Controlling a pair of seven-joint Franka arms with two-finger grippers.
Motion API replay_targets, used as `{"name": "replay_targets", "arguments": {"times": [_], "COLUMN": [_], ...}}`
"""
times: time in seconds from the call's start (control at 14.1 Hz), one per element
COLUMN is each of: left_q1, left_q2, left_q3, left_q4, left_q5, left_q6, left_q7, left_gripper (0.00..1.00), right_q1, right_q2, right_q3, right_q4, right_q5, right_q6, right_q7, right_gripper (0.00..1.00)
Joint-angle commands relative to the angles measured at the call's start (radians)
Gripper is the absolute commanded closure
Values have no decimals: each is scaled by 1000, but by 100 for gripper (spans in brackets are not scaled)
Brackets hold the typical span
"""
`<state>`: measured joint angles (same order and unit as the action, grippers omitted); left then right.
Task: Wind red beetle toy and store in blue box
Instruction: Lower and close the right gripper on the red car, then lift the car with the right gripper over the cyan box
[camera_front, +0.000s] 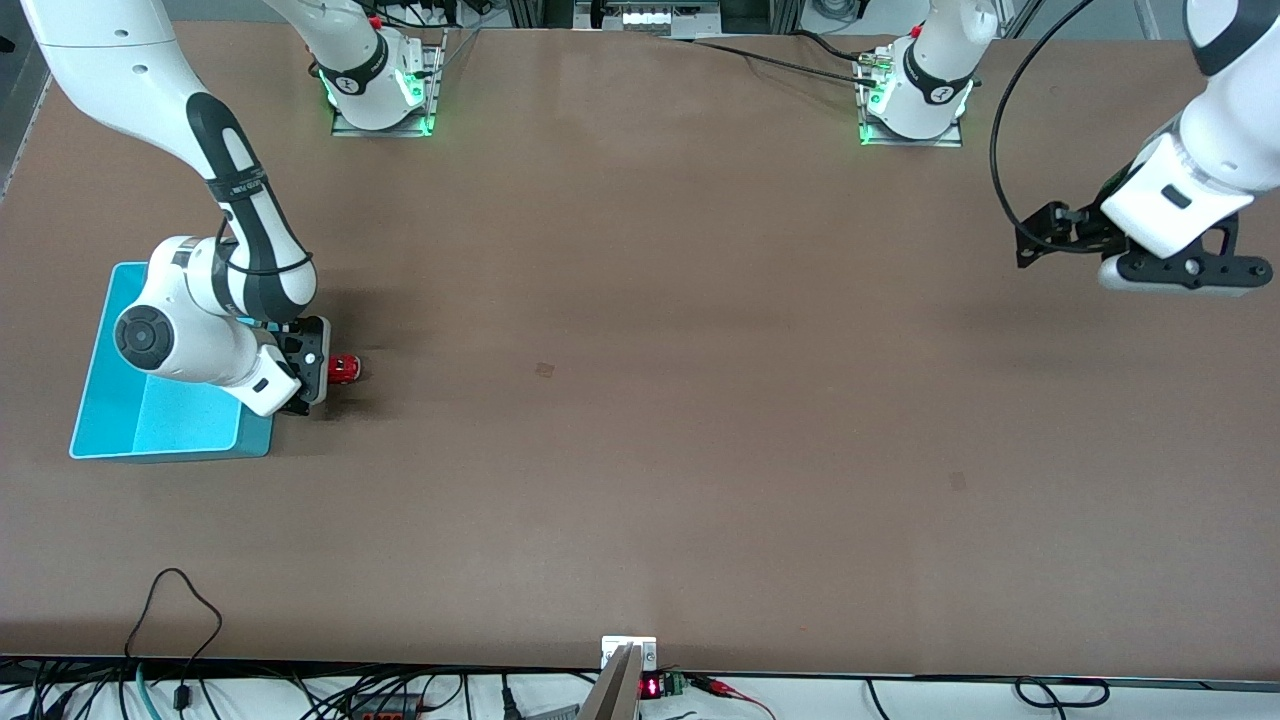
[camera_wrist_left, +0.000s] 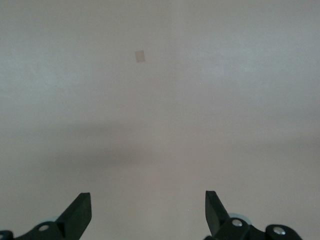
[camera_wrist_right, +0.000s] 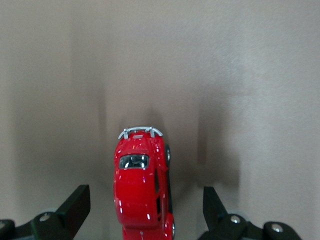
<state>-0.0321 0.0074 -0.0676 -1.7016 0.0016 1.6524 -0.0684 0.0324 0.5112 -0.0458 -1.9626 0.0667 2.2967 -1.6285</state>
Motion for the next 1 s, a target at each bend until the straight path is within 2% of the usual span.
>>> {"name": "replay_targets", "arguments": {"times": [0.0,0.14,0.21,0.36,0.43,0.57,0.71,0.93], "left_q1": [1,3,3,3,6,8,8,9], "left_q2": [40,39,37,34,32,16,-9,-7], "left_q3": [2,0,0,0,0,0,-4,-1], "left_q4": [26,22,17,16,14,10,10,10], "left_q5": [17,15,17,17,17,17,18,21], "left_q6": [19,50,76,92,95,90,84,75], "left_q7": [4,4,18,19,19,19,19,13], "left_gripper": [0,0,0,0,0,0,0,0], "right_q1": [-5,-2,-2,-5,-5,-2,3,35], "right_q2": [-26,-22,-22,-22,-23,-26,-42,-83], "right_q3": [6,6,6,6,6,6,6,6], "right_q4": [-58,-71,-74,-78,-78,-73,-70,-44], "right_q5": [-12,-12,-12,-12,-12,-10,1,34], "right_q6": [41,49,61,72,73,73,73,70], "right_q7": [-21,-21,-21,-31,-51,-56,-51,11], "right_gripper": [0,0,5,26,55,77,84,88]}}
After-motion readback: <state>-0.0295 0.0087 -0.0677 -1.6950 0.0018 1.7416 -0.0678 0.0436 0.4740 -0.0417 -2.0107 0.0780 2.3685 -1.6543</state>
